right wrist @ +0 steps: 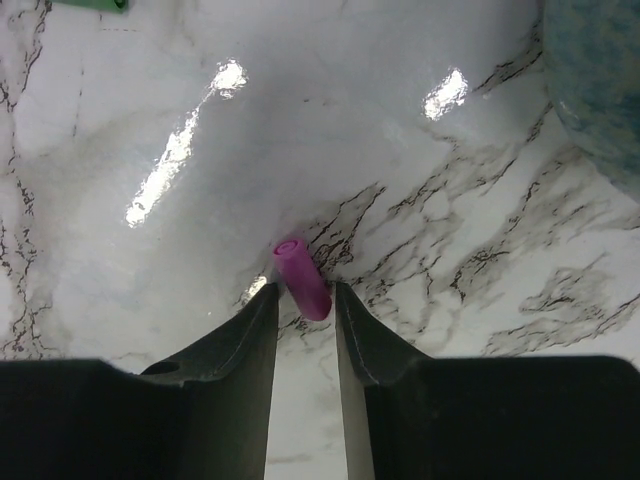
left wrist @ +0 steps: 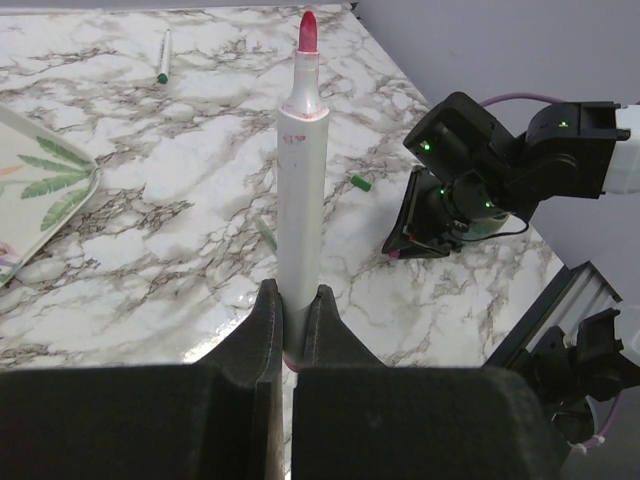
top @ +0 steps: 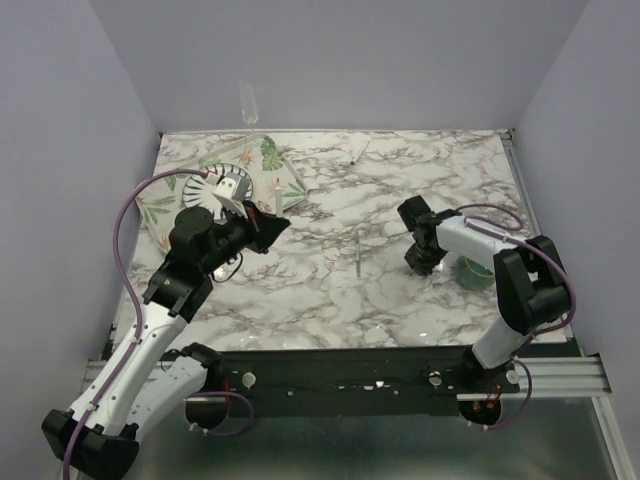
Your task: Insert the pens into the pen caps
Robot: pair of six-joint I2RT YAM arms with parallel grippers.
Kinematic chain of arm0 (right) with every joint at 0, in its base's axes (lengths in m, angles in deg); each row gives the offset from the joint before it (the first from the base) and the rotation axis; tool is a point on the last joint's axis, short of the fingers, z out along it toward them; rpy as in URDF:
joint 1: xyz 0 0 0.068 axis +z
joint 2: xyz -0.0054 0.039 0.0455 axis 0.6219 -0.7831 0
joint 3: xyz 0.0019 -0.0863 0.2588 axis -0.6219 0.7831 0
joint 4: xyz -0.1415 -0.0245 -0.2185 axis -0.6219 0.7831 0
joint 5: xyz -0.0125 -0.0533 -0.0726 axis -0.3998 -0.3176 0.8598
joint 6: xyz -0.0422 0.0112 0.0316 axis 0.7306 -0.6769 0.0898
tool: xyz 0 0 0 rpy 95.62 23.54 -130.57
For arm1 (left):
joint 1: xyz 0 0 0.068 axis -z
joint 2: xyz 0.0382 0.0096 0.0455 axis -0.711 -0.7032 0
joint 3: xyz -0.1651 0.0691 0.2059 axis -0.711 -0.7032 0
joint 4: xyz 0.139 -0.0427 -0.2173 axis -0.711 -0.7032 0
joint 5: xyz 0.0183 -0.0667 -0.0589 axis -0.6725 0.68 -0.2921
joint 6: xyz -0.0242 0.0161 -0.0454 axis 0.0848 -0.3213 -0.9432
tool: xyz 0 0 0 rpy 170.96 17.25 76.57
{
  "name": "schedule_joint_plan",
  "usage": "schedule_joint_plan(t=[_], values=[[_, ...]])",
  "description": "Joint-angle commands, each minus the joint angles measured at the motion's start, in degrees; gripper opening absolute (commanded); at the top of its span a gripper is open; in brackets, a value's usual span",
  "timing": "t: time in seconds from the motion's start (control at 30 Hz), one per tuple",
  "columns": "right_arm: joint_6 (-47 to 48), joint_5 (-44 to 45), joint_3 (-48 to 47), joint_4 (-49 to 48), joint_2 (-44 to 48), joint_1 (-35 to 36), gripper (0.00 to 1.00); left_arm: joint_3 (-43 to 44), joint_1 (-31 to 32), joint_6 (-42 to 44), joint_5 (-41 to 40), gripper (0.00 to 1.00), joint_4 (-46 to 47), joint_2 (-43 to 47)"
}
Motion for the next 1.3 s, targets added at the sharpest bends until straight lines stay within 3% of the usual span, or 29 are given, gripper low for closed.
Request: schedule_joint_plan(t=[0.0,0.3,0.47,0.57,0.67,0.8,1.0,1.27], values=[[-0.05,4.29,-0.11,0.22,-2.11,-0.37,0.36,-0.45,-0.12,0.27,1.25,0.0,0.97,0.48],[10.76,4.47,0.68,-6.0,-1.51,-0.37,0.35,-0.71,-0.12,0.45,0.29,0.0,0.71,1.36],[12.08,4.03,1.12,-6.36,-1.15,-0.37,0.21,-0.62,-0.12,0.45,0.29,0.0,0.8,1.27],[11.91,4.03,1.56,-6.71,-0.8,-0.37,0.06,-0.62,-0.12,0.45,0.29,0.0,0.71,1.44],[12.0,4.03,1.56,-6.62,-0.8,-0.37,0.01,-0.62,-0.12,0.45,0.2,0.0,0.71,1.53],[14.1,2.8,2.7,-9.24,0.25,-0.37,0.01,-0.71,-0.12,0.63,0.11,0.0,0.71,1.36],[25.08,-6.07,6.74,-20.4,6.39,-0.37,0.01,-0.1,-0.04,0.54,3.36,0.0,0.62,-1.01],[31.68,-11.25,2.09,-19.19,12.81,-0.37,0.01,0.96,1.1,0.36,8.89,0.0,0.71,-5.93]])
